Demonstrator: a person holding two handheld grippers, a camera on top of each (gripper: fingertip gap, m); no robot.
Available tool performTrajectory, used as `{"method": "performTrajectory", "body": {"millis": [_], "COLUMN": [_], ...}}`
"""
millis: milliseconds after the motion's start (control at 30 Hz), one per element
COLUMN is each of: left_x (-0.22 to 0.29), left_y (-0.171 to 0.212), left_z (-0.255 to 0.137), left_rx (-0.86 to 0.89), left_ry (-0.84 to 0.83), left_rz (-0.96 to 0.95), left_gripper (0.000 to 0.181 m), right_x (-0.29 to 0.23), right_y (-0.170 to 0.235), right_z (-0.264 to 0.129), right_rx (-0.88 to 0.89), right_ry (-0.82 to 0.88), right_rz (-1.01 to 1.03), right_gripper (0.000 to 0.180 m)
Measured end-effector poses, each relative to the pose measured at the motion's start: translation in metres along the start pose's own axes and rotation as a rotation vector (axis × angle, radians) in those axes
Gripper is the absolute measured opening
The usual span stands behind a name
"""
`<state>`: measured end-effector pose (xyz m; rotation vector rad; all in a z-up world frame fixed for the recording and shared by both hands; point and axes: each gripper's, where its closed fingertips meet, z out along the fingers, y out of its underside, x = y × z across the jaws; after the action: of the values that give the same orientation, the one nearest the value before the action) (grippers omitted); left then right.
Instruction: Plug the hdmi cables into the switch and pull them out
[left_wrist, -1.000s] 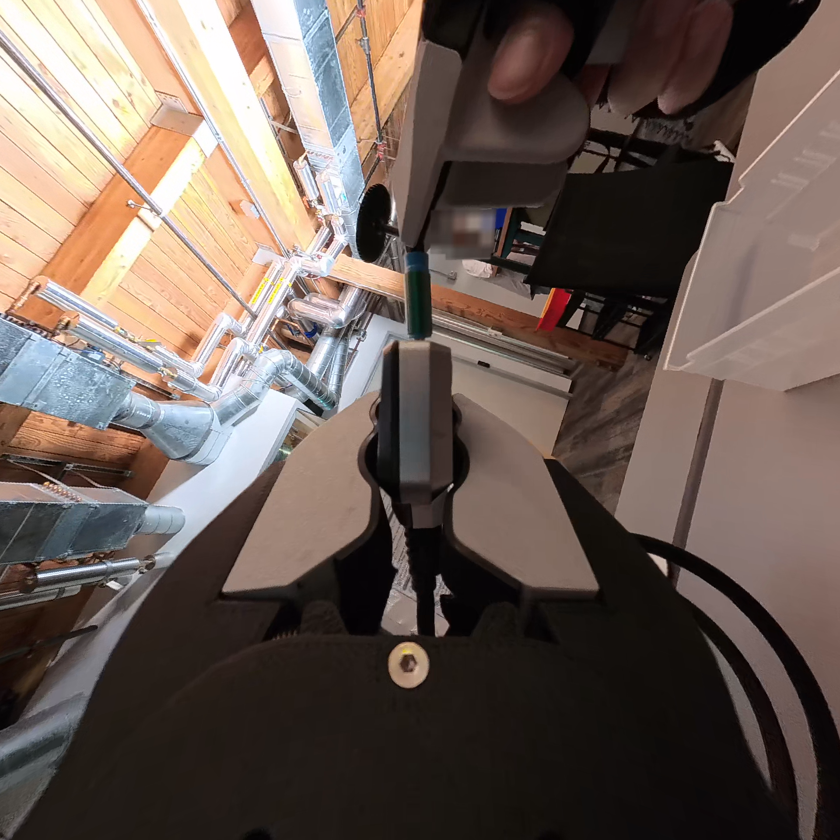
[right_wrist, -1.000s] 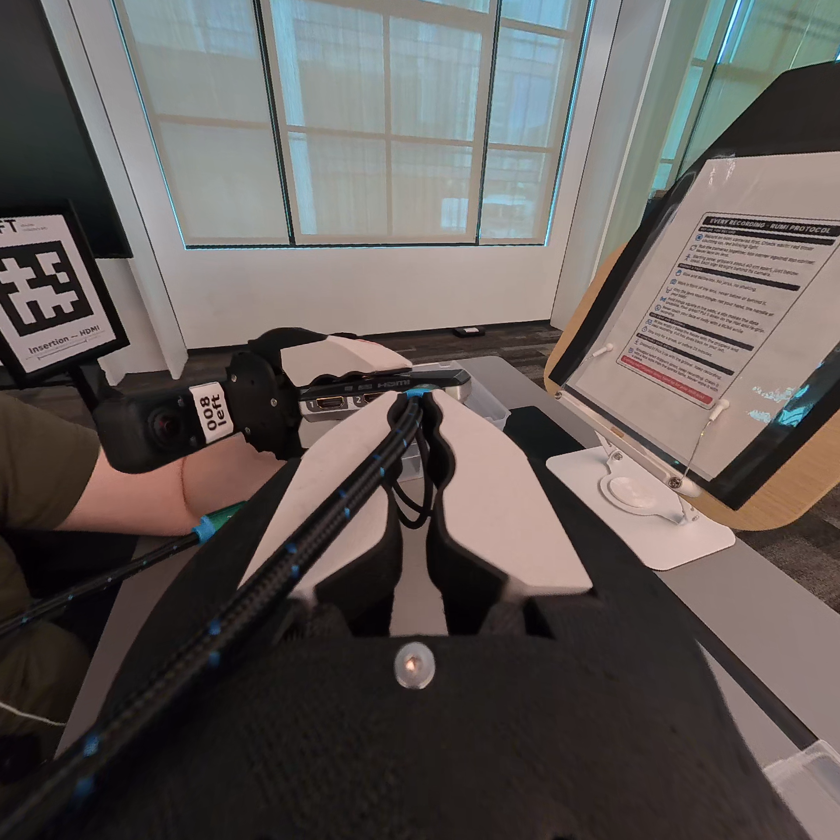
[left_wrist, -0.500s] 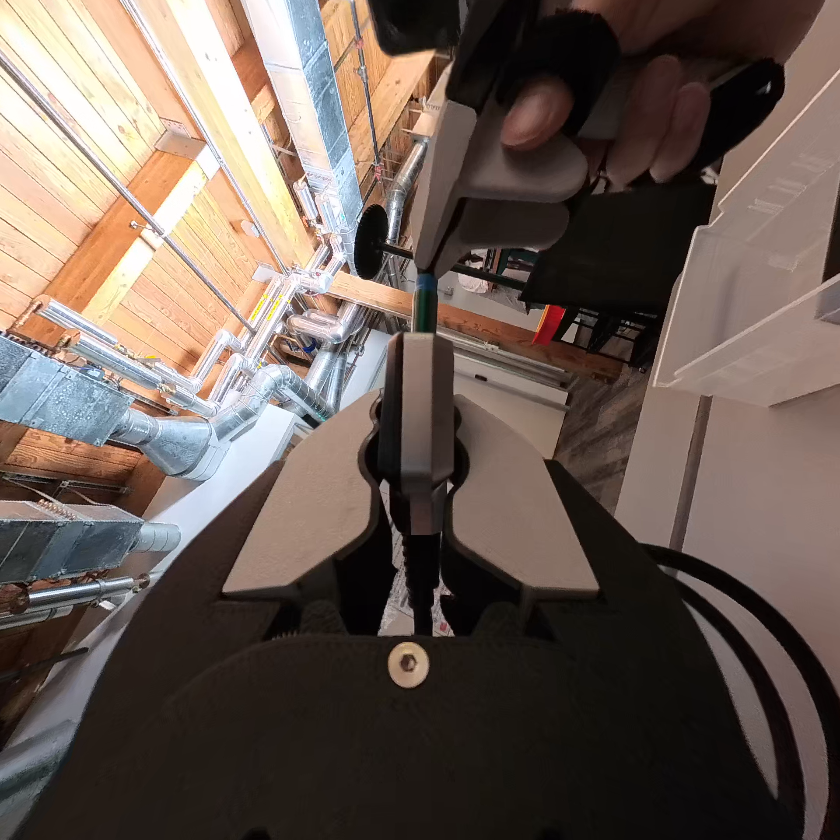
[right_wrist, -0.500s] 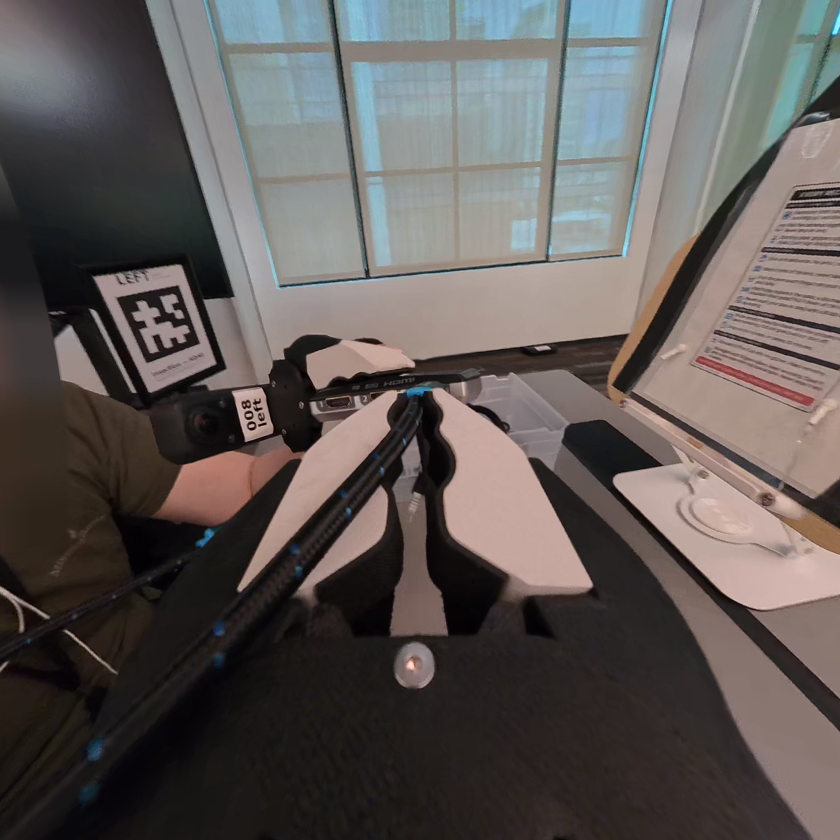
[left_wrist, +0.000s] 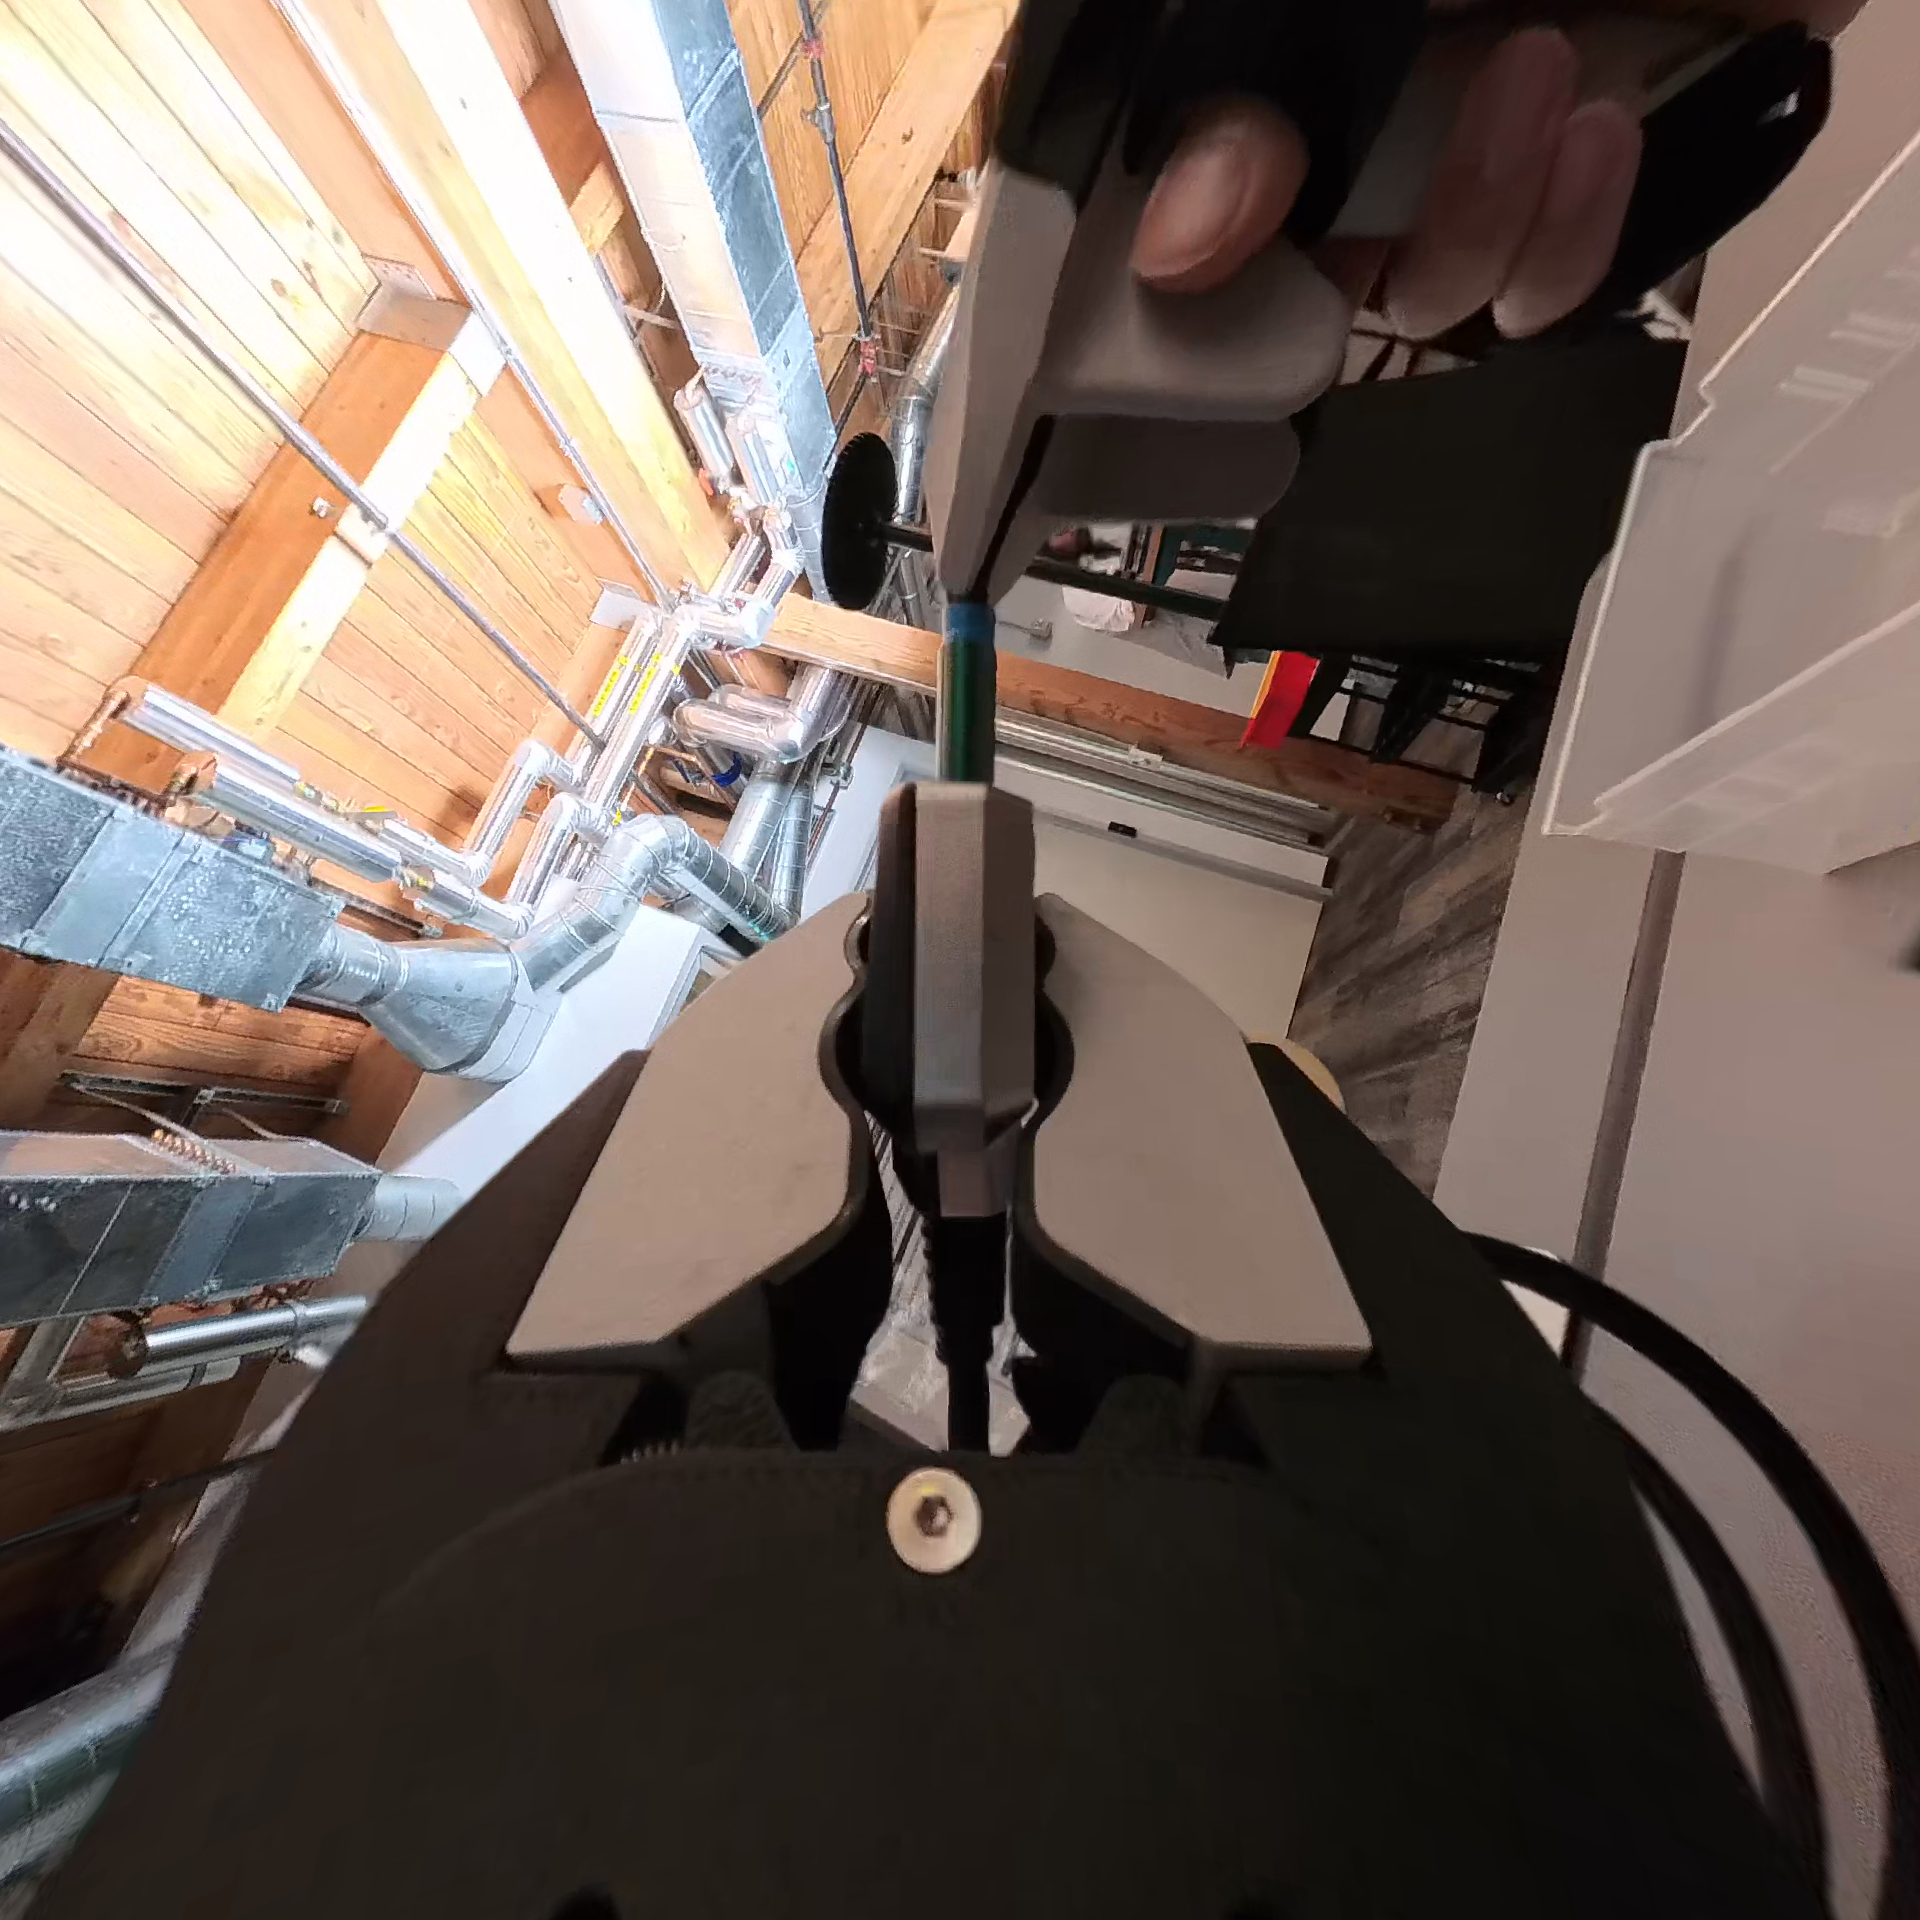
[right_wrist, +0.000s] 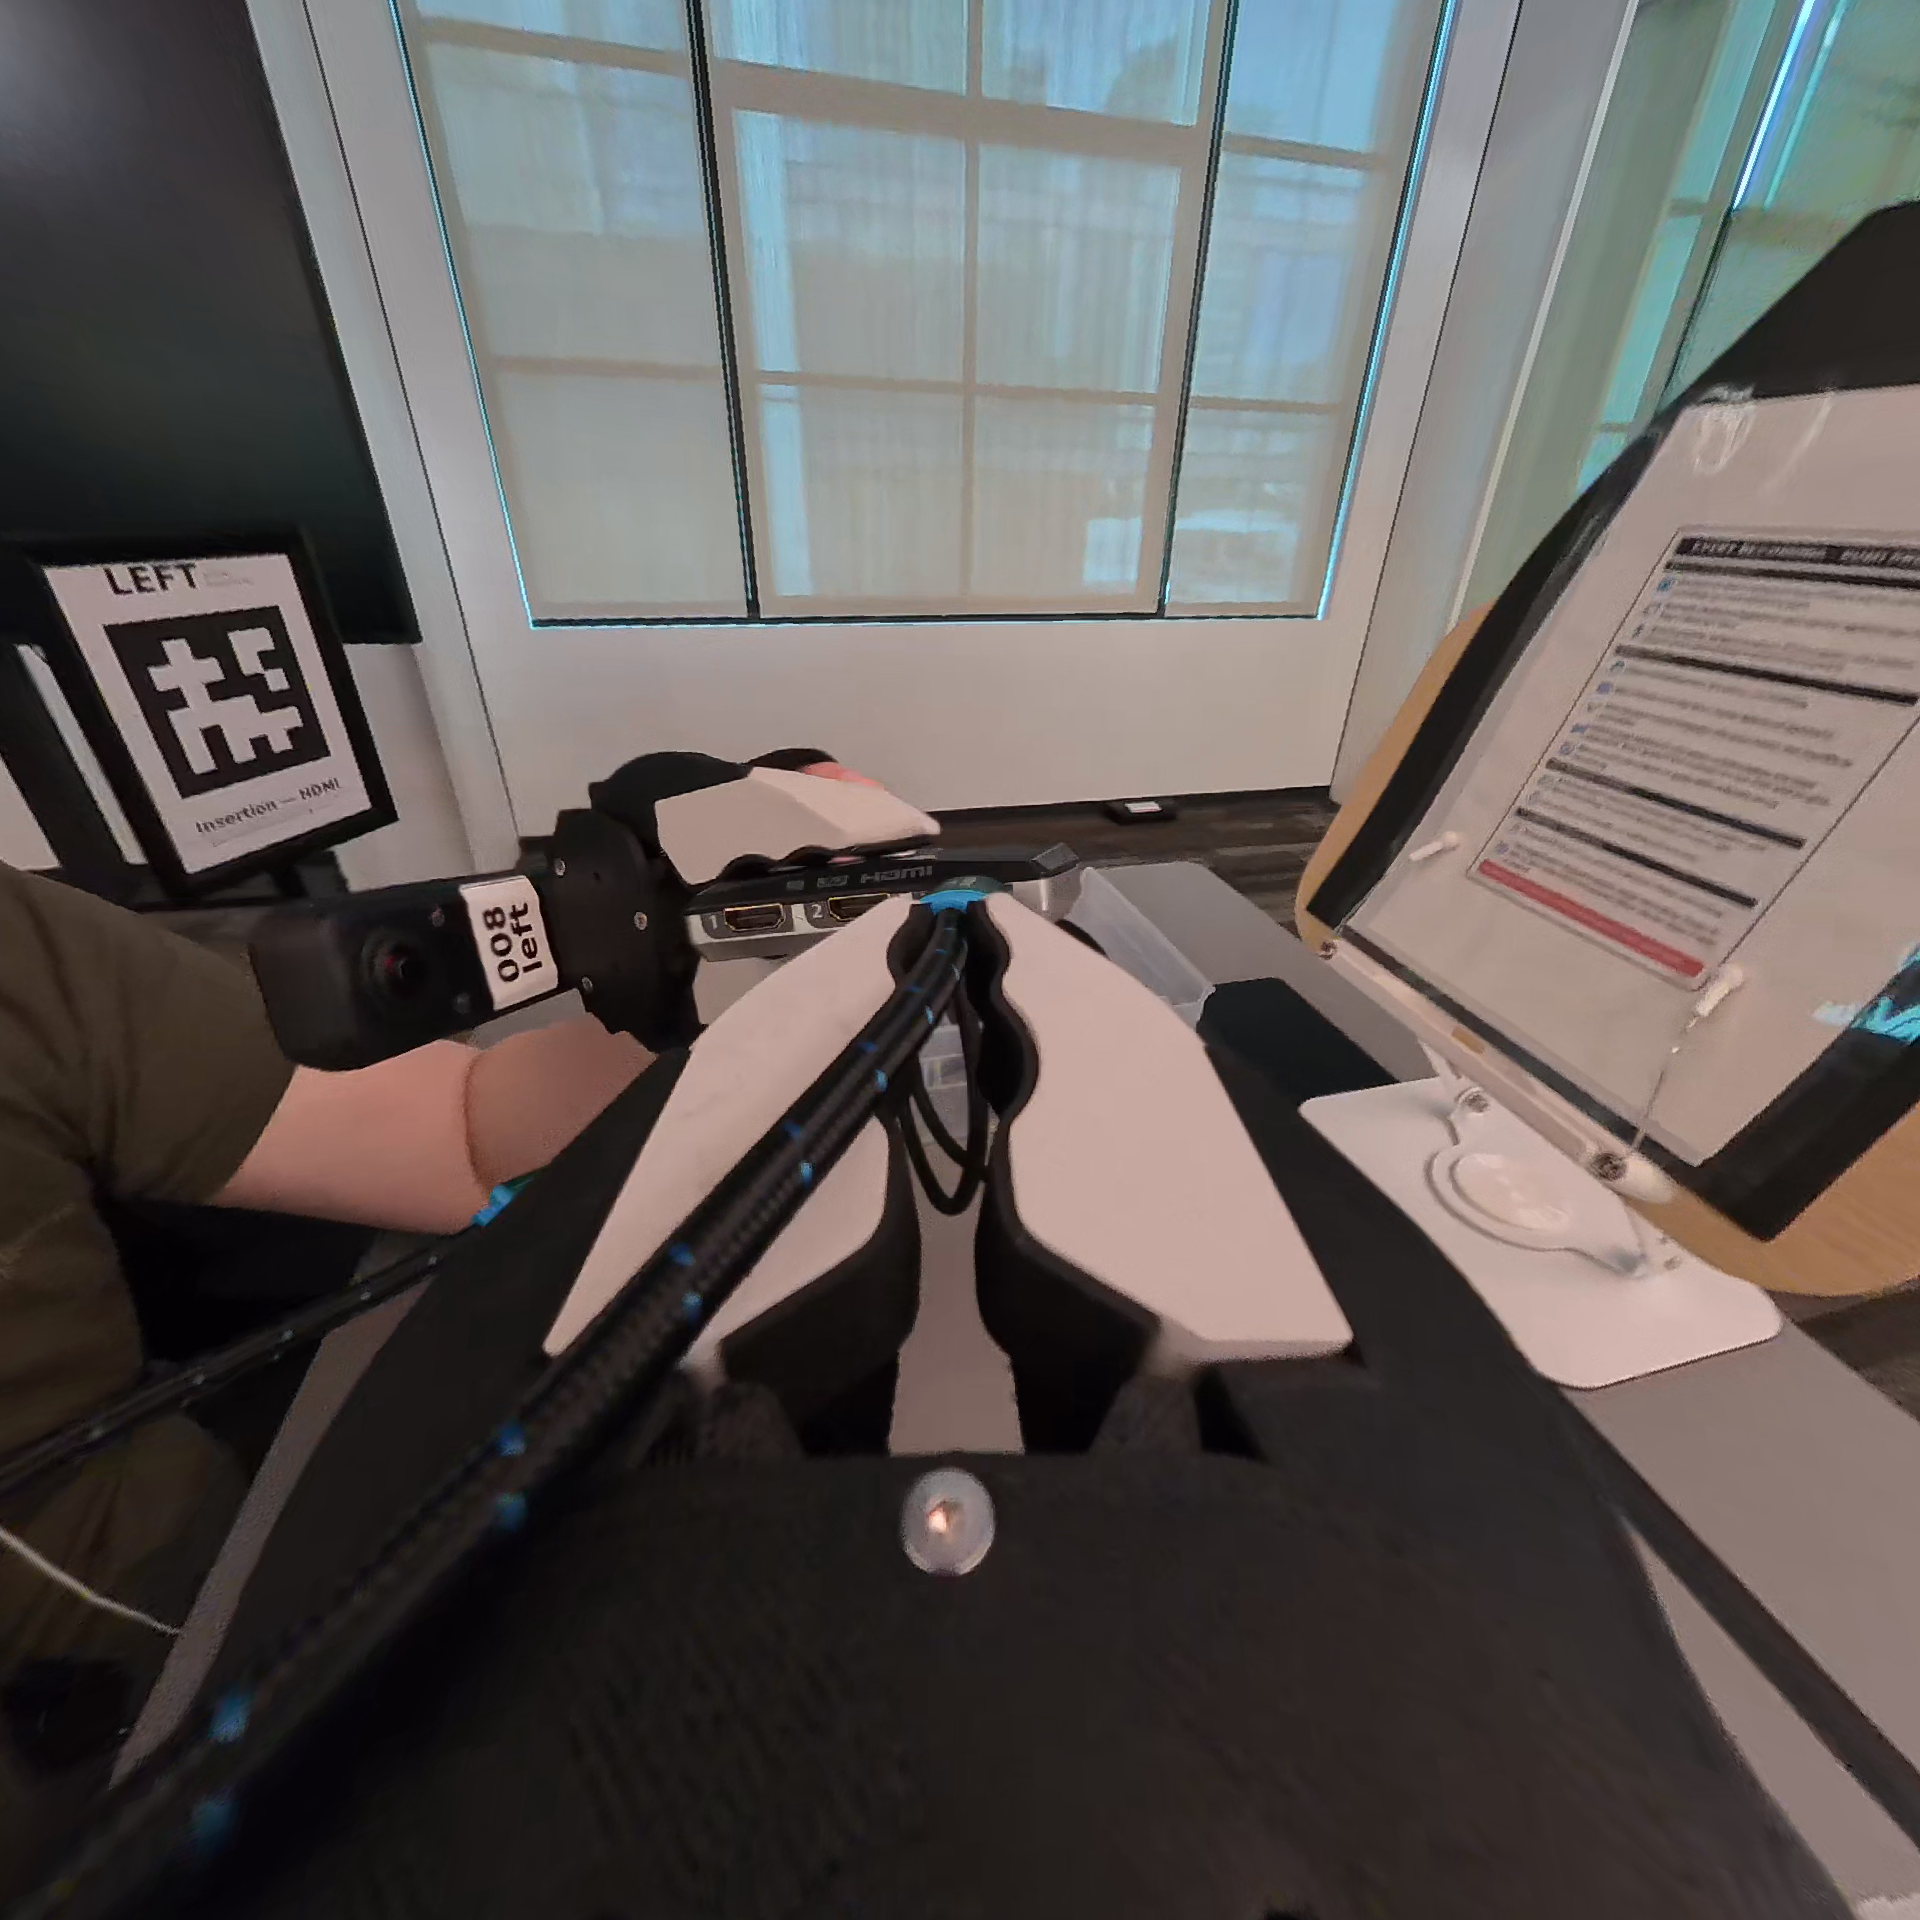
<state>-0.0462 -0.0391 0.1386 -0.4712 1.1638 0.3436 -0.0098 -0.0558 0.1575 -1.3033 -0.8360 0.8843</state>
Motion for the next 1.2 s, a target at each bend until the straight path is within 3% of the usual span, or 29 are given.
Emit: {"method": "performTrajectory", "body": {"millis": [100,533,933,1033,1067,1100,1200], "left_x": [-0.005,0.009,0.018,0.033,0.036,0.038,0.046], "left_y": [0.005,0.007,0.020,0.047,0.054,0.062,0.076], "left_z": [0.001,0.004,0.007,0.008,0.005,0.002,-0.012], "left_rx": [-0.045,-0.063,-0.127,-0.144,-0.138,-0.142,-0.133], "left_ry": [0.000,0.010,0.101,0.227,0.265,0.295,0.404], "left_rz": [-0.027,0.010,-0.065,-0.087,-0.115,-0.127,-0.087], "left_gripper": [0.032,0.026,0.026,0.026,0.026,0.026,0.026], "right_x": [-0.005,-0.006,0.009,0.027,0.033,0.045,0.079], "right_y": [-0.009,-0.013,-0.006,0.021,0.041,0.062,0.107], "right_z": [-0.005,-0.021,-0.014,-0.003,-0.004,-0.011,-0.056], "right_rx": [0.021,0.073,0.038,-0.056,-0.165,-0.291,-0.579], "right_ry": [0.013,-0.078,0.054,0.099,0.100,0.149,0.320], "right_rz": [-0.036,0.070,0.021,-0.049,-0.066,-0.088,-0.143], "right_gripper": [0.008,0.008,0.008,0.009,0.019,0.029,0.029]}}
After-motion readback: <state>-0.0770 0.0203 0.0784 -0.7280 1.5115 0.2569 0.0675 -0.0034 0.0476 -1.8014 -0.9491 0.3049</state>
